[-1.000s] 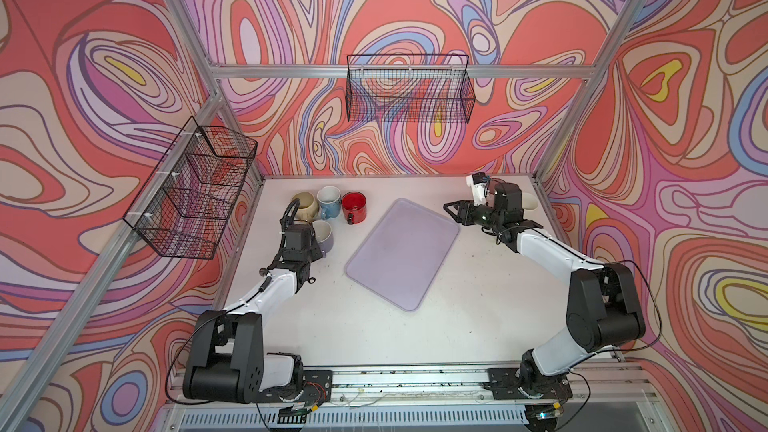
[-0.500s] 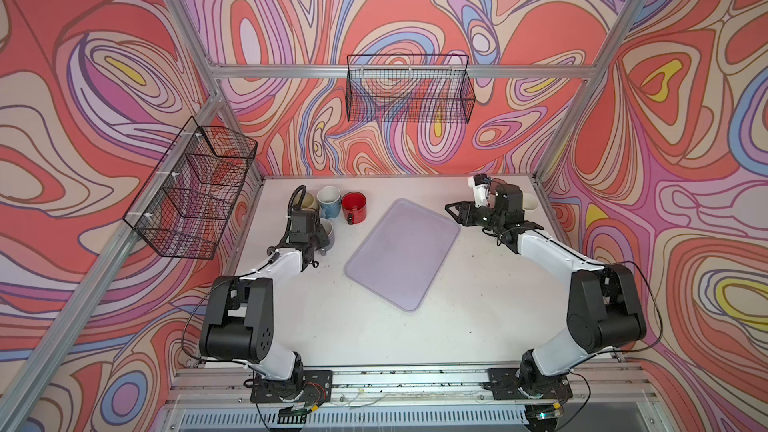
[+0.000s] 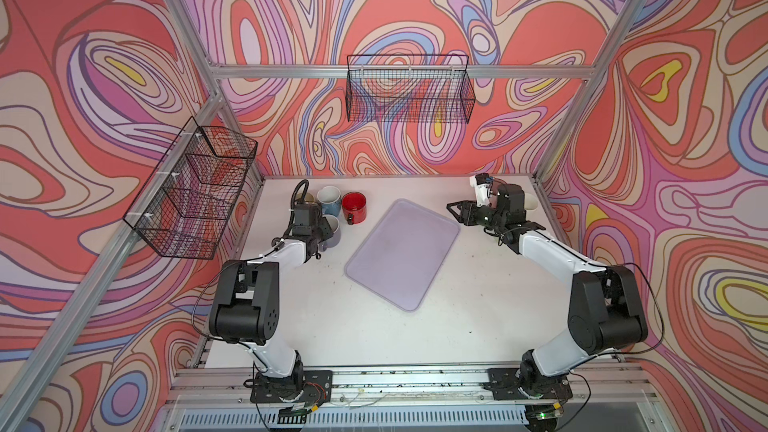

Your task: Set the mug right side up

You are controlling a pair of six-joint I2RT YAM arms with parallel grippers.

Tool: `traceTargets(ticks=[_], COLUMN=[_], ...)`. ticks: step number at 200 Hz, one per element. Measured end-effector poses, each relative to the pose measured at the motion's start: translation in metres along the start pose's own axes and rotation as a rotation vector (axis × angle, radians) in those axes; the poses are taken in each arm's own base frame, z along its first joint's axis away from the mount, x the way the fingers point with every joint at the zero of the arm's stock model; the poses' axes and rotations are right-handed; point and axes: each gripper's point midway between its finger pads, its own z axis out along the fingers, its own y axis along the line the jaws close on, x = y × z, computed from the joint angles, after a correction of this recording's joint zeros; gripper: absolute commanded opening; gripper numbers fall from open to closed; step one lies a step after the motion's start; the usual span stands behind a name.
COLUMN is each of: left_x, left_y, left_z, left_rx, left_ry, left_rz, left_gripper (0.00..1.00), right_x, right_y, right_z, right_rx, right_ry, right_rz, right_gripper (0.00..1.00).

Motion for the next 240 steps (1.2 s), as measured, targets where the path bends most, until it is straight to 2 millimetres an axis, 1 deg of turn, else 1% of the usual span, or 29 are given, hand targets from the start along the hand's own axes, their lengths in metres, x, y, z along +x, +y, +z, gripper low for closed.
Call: traceTargets(ticks=[33,53,65,79,104,116,129,143,153,172,181,190,205,220,232,240], left_x=[-0.006,-0.01,-0.016,-0.026,-0.049,-0.057,-0.06,-0.055,-0.045,-0.016,-0.004,0.003,0.002,-0.001,0.0,0.002], left_y=[-0.008,-0.012,-0.015,-0.019,-0.021,-0.017,-0.005,0.013,0.032,0.067,0.081,0.09,0.097,0.099,0.1,0.1], left_z=[0.004,0.0,-0.007,-0.021,-0.063,-0.082,-0.099,-0.11,-0.114,-0.113,-0.11,-0.108,-0.104,-0.098,-0.09,-0.084], left_rx=[0.022,0.033,0.041,0.056,0.066,0.053,0.017,-0.033,-0.083,-0.191,-0.239,-0.279,-0.323,-0.347,-0.357,-0.359], left_ry=[-0.006,-0.02,-0.036,-0.075,-0.188,-0.246,-0.307,-0.366,-0.397,-0.406,-0.4,-0.397,-0.408,-0.423,-0.419,-0.409], left_rz=[-0.003,0.014,0.028,0.049,0.067,0.067,0.066,0.068,0.069,0.091,0.108,0.124,0.152,0.183,0.208,0.227], left_gripper=[0.56,0.58,0.6,0.61,0.62,0.62,0.62,0.62,0.62,0.63,0.63,0.63,0.62,0.62,0.62,0.62], right_x=[0.001,0.002,0.003,0.003,0.002,0.001,-0.001,-0.002,-0.002,0.002,0.004,0.006,0.014,0.029,0.042,0.05], right_y=[-0.002,-0.005,-0.006,-0.008,-0.011,-0.013,-0.016,-0.02,-0.024,-0.043,-0.059,-0.076,-0.108,-0.138,-0.154,-0.163], right_z=[-0.001,-0.001,-0.002,-0.002,-0.003,-0.004,-0.006,-0.012,-0.019,-0.037,-0.048,-0.058,-0.077,-0.096,-0.108,-0.114], right_rx=[0.008,0.017,0.022,0.028,0.039,0.048,0.065,0.094,0.124,0.227,0.306,0.389,0.536,0.69,0.785,0.837], right_ry=[0.004,0.009,0.011,0.013,0.013,0.01,0.001,-0.016,-0.036,-0.079,-0.105,-0.131,-0.167,-0.192,-0.205,-0.215], right_rz=[0.001,0.001,0.0,-0.001,0.0,0.001,0.0,-0.003,-0.008,-0.002,0.007,0.021,0.051,0.066,0.064,0.054], right_gripper=[0.52,0.52,0.52,0.53,0.53,0.53,0.53,0.54,0.55,0.57,0.58,0.59,0.6,0.62,0.64,0.67])
